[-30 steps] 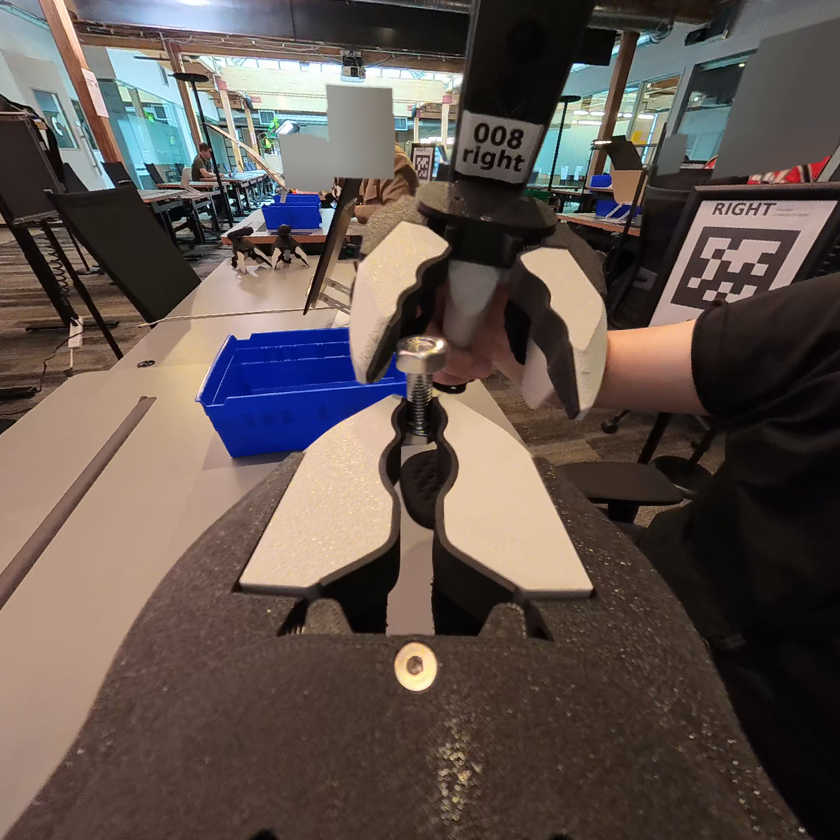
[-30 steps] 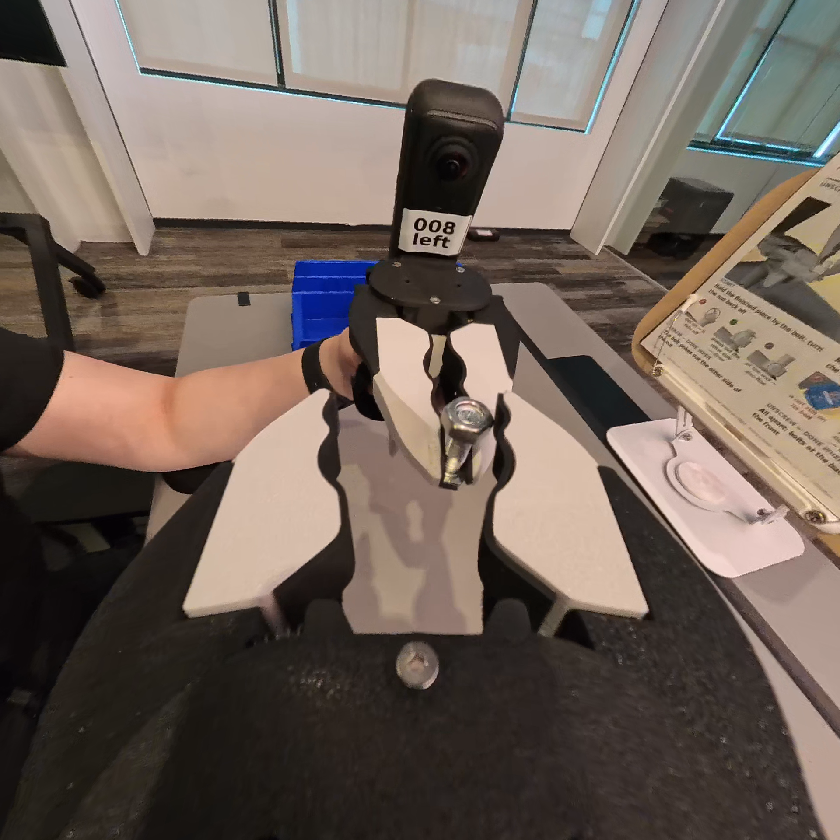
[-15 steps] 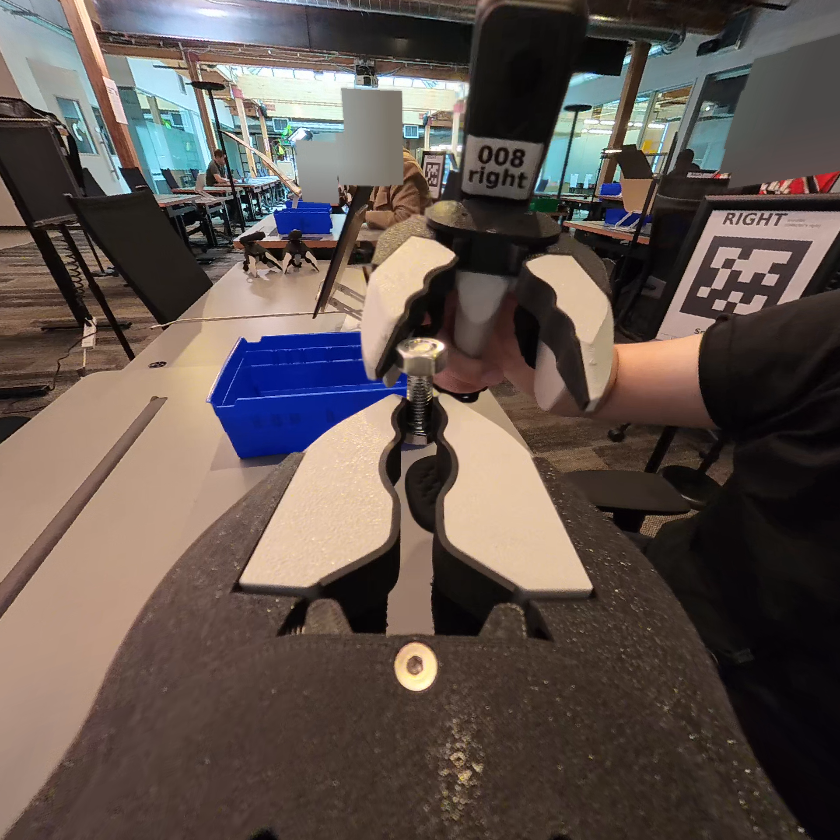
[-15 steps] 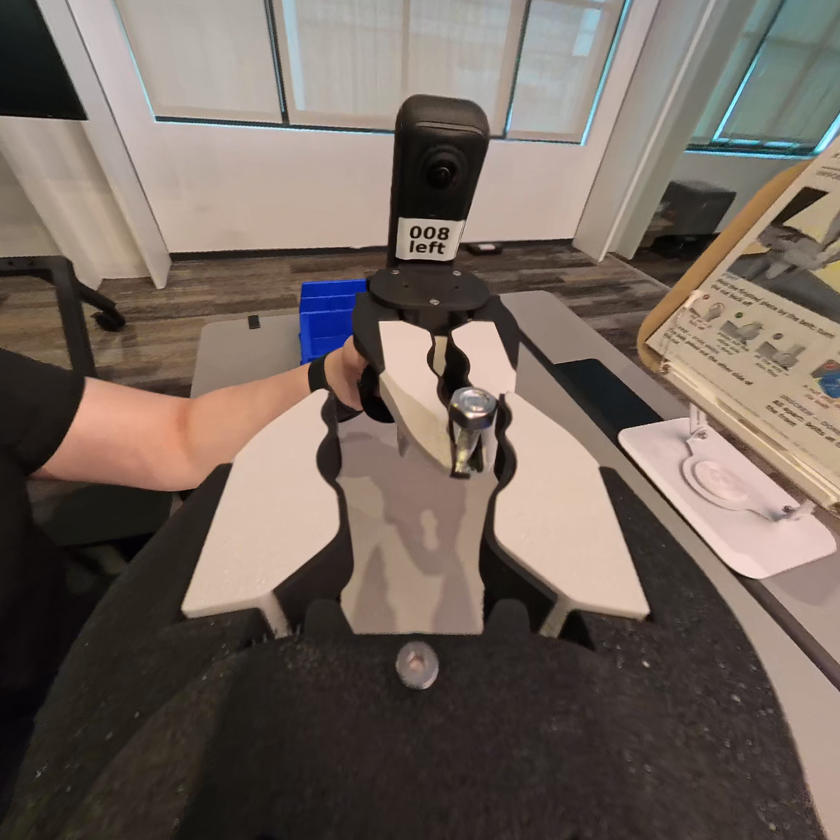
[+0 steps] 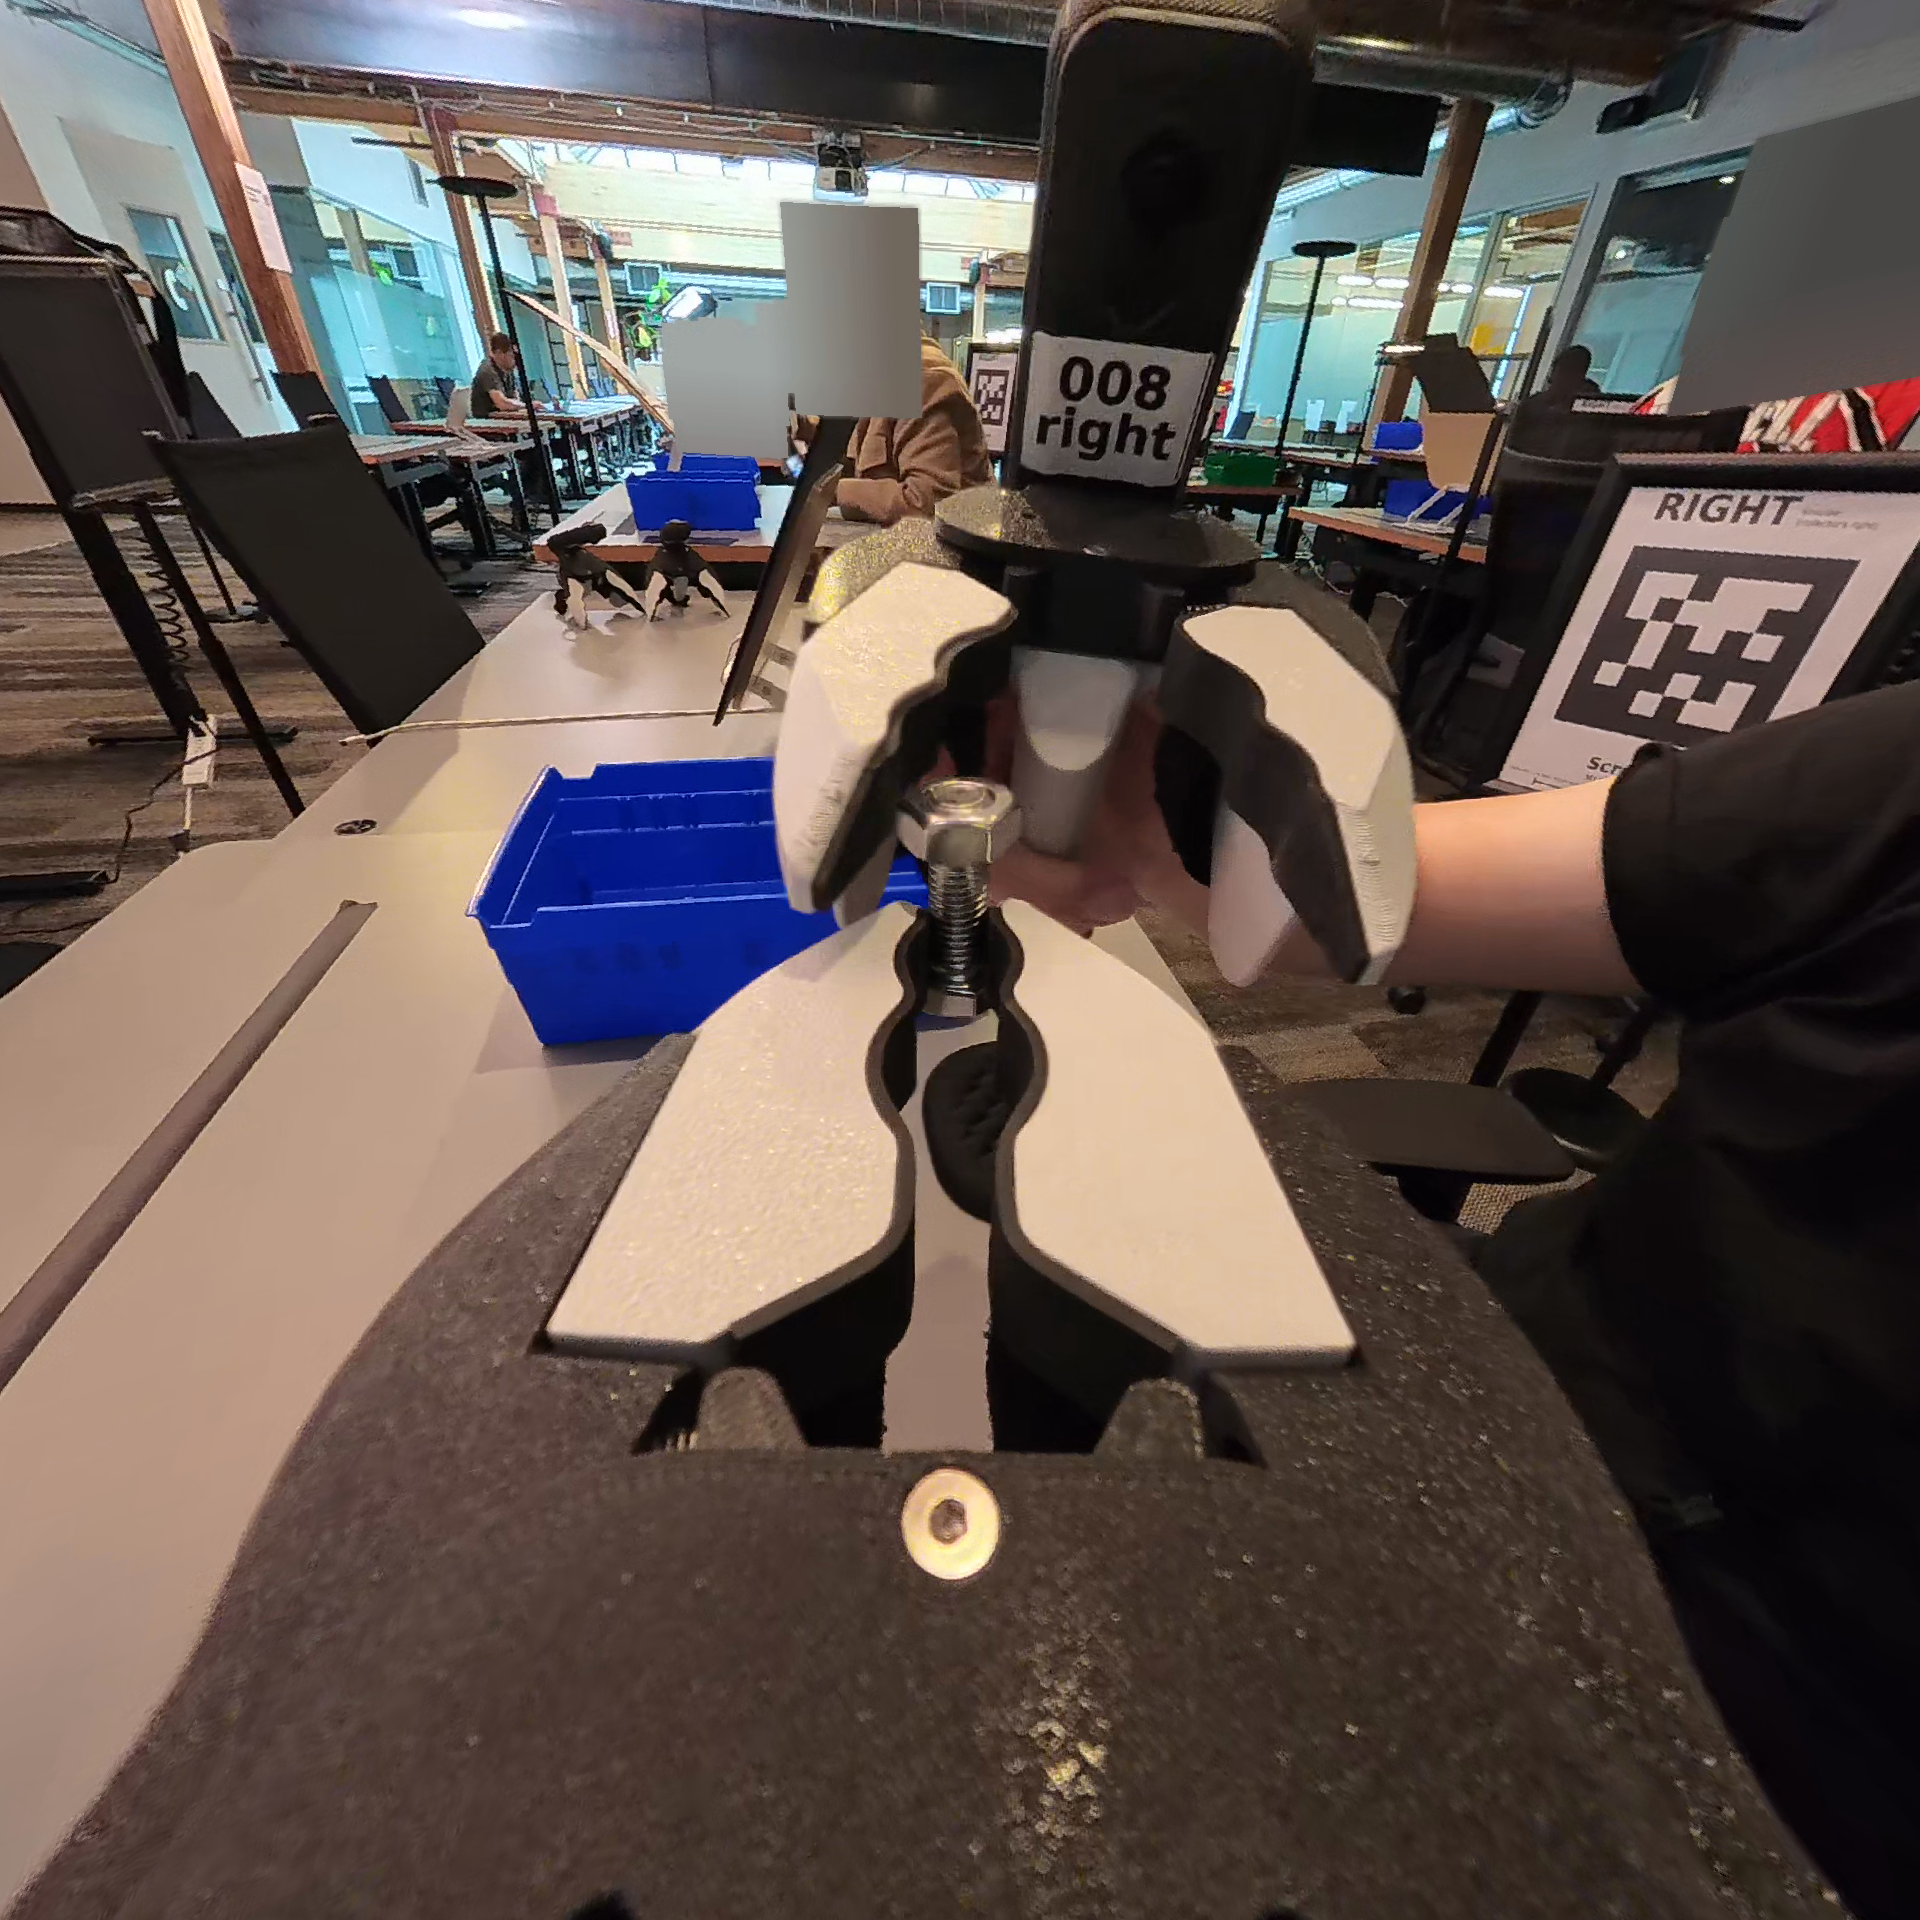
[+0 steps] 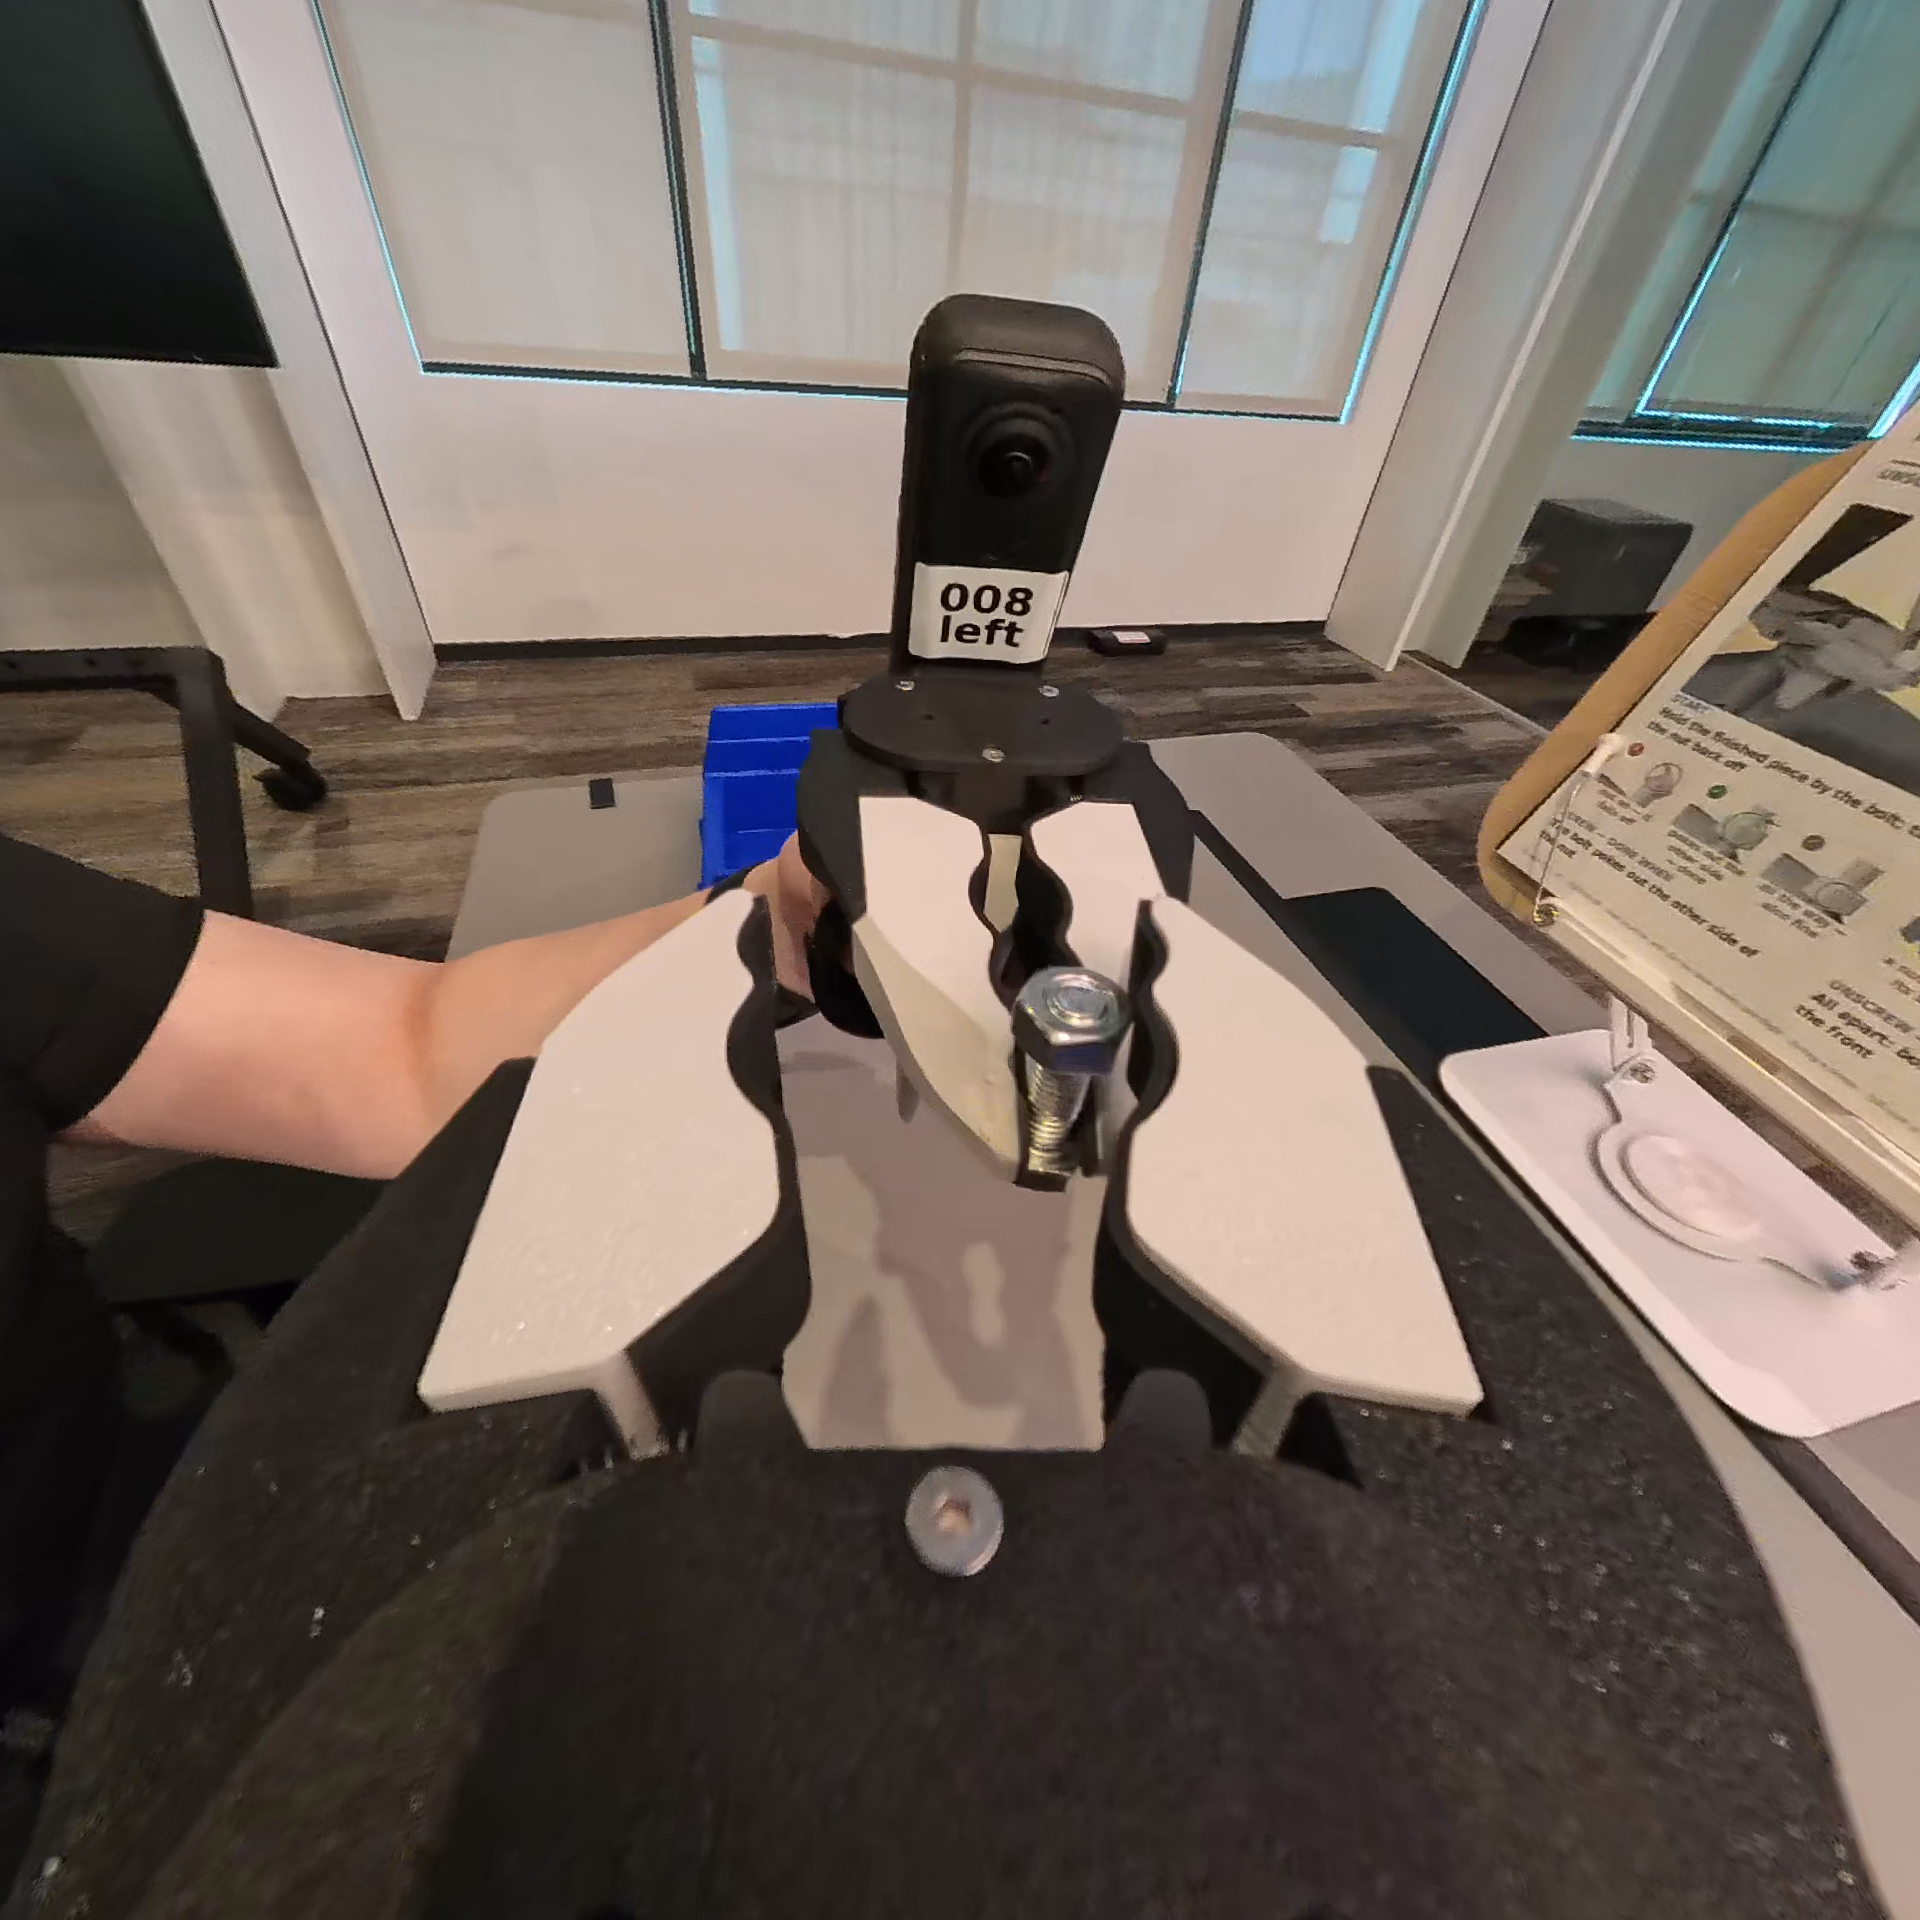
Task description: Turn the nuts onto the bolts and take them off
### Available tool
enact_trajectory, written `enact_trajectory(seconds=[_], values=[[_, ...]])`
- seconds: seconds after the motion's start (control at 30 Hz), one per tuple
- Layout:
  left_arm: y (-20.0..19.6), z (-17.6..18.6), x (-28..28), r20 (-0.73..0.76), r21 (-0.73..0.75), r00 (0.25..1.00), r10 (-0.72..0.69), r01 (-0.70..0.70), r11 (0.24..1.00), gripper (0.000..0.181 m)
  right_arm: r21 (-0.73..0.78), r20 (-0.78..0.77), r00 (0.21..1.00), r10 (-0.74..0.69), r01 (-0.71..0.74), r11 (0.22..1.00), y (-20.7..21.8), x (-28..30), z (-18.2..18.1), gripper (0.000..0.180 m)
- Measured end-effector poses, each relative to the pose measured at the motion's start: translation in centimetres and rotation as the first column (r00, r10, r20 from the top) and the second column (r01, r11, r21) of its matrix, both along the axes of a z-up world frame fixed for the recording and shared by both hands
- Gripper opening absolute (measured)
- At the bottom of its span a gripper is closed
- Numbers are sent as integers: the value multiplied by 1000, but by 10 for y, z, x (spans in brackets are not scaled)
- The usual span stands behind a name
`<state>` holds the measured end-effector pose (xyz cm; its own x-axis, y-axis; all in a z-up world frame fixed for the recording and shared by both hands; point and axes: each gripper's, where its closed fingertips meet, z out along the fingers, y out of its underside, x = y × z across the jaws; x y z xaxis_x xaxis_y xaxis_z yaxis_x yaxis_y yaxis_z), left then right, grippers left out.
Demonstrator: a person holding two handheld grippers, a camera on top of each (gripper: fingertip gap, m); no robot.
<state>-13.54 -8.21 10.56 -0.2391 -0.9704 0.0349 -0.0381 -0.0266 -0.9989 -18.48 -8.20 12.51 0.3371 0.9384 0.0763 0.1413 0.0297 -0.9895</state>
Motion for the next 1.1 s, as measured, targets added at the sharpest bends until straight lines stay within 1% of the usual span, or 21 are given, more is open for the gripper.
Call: enact_trajectory(seconds=[0.2, 0.4, 0.5, 0.6, 0.67, 0.77, 0.8, 0.9, 0.97, 1.1], values=[[2, 1, -2, 0, 13, 1000, 15, -15, 1000, 9, -18, -13, 1000, -17, 17, 1000, 4, 0, 1, 59], [8, 3, -6, 6, 11, 999, 39, -39, 999, 9, -44, -8, 998, -56, 55, 998, -2, 13, -1, 63], [9, 5, -7, 20, -6, 999, 40, -40, 999, 9, -13, 3, 996, -85, 85, 996, -6, 24, 0, 55], [5, 3, -5, 13, -2, 1000, 23, -23, 1000, 9, 8, 5, 992, -127, 127, 992, 1, 28, 2, 56], [1, 2, -2, 5, 7, 1000, 10, -10, 1000, 9, 4, -7, 993, -114, 114, 993, 5, 24, 3, 55], [2, -1, 0, -9, 19, 1000, 23, -23, 1000, 9, -39, -30, 999, -46, 44, 998, 2, 13, 3, 55], [3, -1, 0, -11, 21, 1000, 25, -25, 999, 9, -45, -35, 999, -34, 32, 998, 1, 11, 2, 58], [8, 1, -4, 3, 13, 999, 44, -44, 999, 9, -29, -37, 998, -52, 51, 998, -2, 17, 3, 61], [10, 5, -8, 20, -5, 999, 45, -45, 999, 9, -16, -44, 997, -60, 60, 998, -6, 25, 5, 56], [9, 6, -10, 25, -3, 999, 37, -37, 999, 9, -9, -65, 996, -57, 57, 998, -8, 29, 10, 60]])
